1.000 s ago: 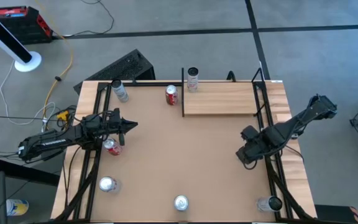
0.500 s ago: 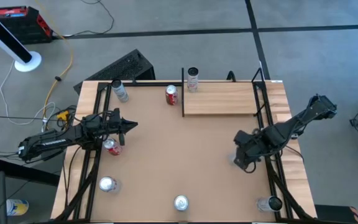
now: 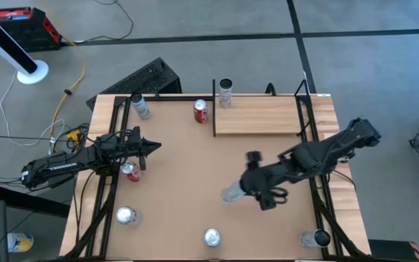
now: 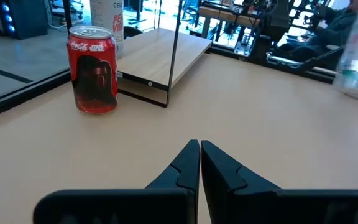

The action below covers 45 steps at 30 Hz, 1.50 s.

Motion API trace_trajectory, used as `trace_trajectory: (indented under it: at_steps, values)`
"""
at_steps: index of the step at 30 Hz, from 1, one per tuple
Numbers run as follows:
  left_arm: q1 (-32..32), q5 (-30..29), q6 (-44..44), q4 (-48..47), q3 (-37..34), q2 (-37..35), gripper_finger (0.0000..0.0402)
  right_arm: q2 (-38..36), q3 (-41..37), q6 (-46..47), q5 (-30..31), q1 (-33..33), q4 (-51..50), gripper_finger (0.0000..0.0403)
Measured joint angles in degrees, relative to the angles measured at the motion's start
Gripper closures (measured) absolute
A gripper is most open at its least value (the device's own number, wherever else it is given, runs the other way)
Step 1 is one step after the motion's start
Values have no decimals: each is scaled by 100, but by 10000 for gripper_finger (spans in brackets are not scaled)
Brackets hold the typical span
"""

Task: Place canned beverage on shelf
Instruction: Put the white-pink soda can on the shelf align with the other white-pink soda can

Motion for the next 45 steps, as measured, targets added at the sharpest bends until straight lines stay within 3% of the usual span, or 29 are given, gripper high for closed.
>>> trace_trajectory:
  at_steps: [7,10,14,17,23,29,34,39,45]
  values:
    - [-1,0,0,0,0,0,402,1537,1390,-3528,-4,-145,33,127]
    - [2,0,-2,0,-2,0,402,2207,1993,-4219,-7,-213,35,127]
    - [1,0,-2,0,-2,0,402,2960,2929,-4397,-13,-253,-733,127]
    - [1,0,0,0,-1,0,402,3347,3625,-3840,7,-337,-1557,127]
    - [0,0,0,0,-2,2,402,3650,4610,-1224,51,-868,-3367,127]
    - [1,0,-2,0,-1,0,402,3512,4486,643,54,-1529,-3402,126]
    - [1,1,0,0,-1,0,402,3450,4487,1487,-20,-2084,-3423,115]
    - [2,0,0,0,-2,0,402,3498,4486,1676,87,-2564,-3432,115]
    - [-1,1,0,0,0,0,402,3507,4481,1908,-251,-2806,-2960,114]
